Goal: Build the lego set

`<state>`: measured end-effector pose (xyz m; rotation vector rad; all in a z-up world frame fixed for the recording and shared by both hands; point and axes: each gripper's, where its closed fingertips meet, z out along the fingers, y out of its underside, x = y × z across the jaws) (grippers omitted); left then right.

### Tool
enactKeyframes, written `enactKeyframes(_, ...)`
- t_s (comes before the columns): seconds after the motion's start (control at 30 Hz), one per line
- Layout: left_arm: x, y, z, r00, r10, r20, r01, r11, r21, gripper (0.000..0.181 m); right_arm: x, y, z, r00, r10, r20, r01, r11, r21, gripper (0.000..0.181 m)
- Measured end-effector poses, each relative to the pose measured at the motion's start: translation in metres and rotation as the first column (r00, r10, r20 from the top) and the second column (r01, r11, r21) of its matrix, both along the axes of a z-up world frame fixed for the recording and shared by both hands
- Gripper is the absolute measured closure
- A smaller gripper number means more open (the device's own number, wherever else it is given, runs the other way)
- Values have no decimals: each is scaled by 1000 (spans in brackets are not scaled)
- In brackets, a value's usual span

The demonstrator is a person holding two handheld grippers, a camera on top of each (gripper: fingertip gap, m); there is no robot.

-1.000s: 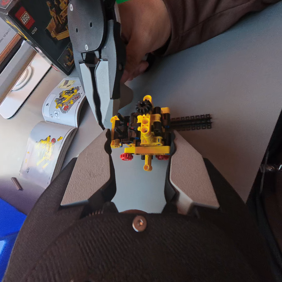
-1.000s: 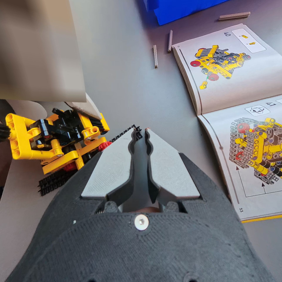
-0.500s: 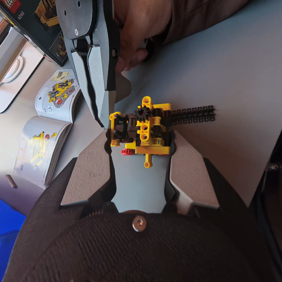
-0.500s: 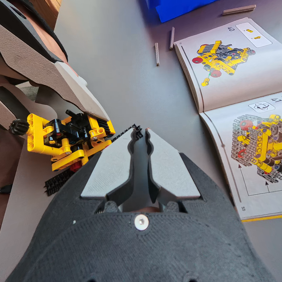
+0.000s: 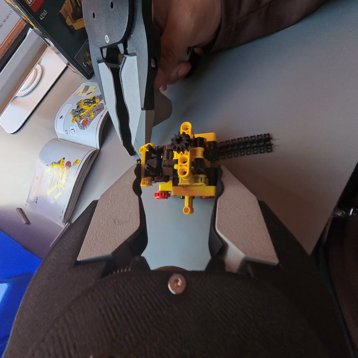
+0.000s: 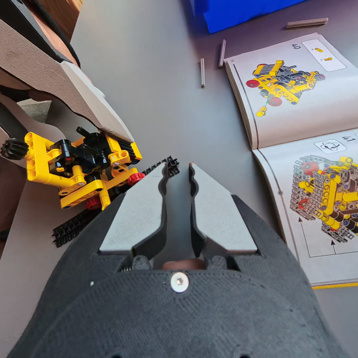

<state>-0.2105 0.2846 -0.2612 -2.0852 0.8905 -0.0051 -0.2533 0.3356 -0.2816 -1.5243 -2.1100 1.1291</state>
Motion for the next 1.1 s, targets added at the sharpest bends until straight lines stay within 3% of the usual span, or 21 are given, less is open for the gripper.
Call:
enactKeyframes(0.73, 0, -1, -6, 999, 34, -35, -35, 999, -27, 106, 2, 5, 0, 1000, 4, 2, -4, 1000, -15, 164)
enactKeyframes(0.97, 0, -1, -7, 999, 33, -35, -34, 999, -26, 105, 2, -4, 0, 996, 69, 51, -63, 991, -115, 171)
enactKeyframes(1.1, 0, -1, -7, 999, 31, -27, -31, 999, -25, 106, 5, -11, 4, 989, 121, 90, -96, 966, -241, 162)
